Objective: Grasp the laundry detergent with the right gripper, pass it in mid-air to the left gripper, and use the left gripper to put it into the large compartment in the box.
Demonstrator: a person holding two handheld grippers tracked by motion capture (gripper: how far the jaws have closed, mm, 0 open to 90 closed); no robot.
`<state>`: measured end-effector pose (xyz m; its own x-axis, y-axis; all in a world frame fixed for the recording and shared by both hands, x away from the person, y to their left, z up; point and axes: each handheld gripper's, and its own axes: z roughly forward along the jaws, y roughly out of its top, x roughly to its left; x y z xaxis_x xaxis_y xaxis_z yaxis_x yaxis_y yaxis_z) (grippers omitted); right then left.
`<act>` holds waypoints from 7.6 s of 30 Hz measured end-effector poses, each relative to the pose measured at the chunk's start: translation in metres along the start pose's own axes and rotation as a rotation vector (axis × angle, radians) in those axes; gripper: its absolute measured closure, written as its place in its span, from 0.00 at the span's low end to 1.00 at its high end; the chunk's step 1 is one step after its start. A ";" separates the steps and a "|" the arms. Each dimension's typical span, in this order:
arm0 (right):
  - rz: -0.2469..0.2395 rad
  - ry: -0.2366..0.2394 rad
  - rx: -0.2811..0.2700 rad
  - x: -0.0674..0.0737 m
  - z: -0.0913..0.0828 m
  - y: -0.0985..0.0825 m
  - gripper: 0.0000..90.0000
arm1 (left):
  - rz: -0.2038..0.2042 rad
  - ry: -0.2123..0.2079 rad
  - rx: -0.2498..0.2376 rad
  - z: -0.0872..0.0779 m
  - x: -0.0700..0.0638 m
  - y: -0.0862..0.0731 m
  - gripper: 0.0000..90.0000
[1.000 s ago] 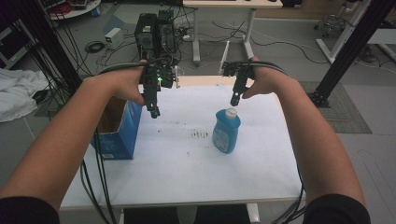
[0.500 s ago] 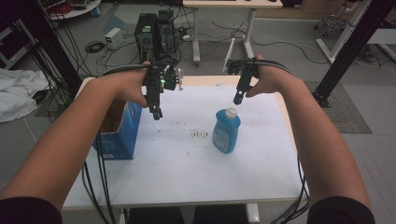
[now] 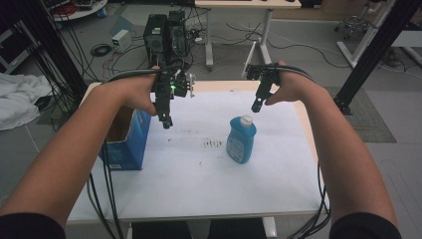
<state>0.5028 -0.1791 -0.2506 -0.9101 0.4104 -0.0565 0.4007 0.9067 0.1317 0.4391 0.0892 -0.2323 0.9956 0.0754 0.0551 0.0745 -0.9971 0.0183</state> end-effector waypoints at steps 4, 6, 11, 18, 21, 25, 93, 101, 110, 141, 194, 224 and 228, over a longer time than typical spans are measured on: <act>0.012 0.013 -0.046 0.002 -0.003 -0.001 0.01 | -0.002 0.006 -0.002 0.000 -0.001 0.000 0.02; 0.033 0.025 -0.097 0.001 -0.007 -0.004 0.01 | 0.000 0.011 -0.014 0.000 -0.002 0.000 0.02; 0.094 0.074 -0.198 0.000 -0.010 -0.011 0.01 | 0.007 0.014 -0.010 0.000 -0.006 -0.001 0.02; 0.167 0.145 -0.390 0.005 -0.010 -0.026 0.01 | 0.005 0.018 -0.037 0.000 -0.013 -0.003 0.02; 0.193 0.152 -0.463 0.006 -0.007 -0.032 0.01 | 0.010 0.017 -0.039 0.000 -0.016 -0.003 0.02; 0.235 0.140 -0.532 0.007 -0.001 -0.043 0.01 | 0.016 0.014 -0.047 0.001 -0.021 -0.003 0.02; 0.307 0.013 -0.790 0.124 0.136 -0.107 0.01 | 0.064 0.047 -0.074 -0.006 -0.041 -0.006 0.02; 0.341 -0.033 -0.837 0.126 0.143 -0.098 0.01 | 0.063 0.048 -0.074 -0.007 -0.042 -0.009 0.02; 0.359 -0.077 -0.874 0.127 0.145 -0.095 0.05 | 0.062 0.047 -0.072 -0.006 -0.042 -0.009 0.02; 0.379 -0.124 -0.895 0.130 0.149 -0.093 0.33 | 0.067 0.049 -0.062 -0.004 -0.042 -0.006 0.02; 0.106 -0.009 -0.949 0.157 0.101 -0.086 0.51 | 0.123 0.033 -0.054 -0.010 -0.060 0.014 0.02; -0.154 0.140 -0.940 0.196 0.103 -0.033 0.51 | 0.231 -0.013 -0.050 -0.010 -0.097 0.054 0.02; -0.169 0.155 -0.943 0.200 0.101 -0.026 0.51 | 0.240 -0.014 -0.040 -0.008 -0.100 0.057 0.02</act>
<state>0.3212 -0.1112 -0.3649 -0.9788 0.2033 -0.0256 0.0755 0.4744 0.8771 0.3432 0.0249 -0.2284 0.9852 -0.1641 0.0491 -0.1663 -0.9850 0.0457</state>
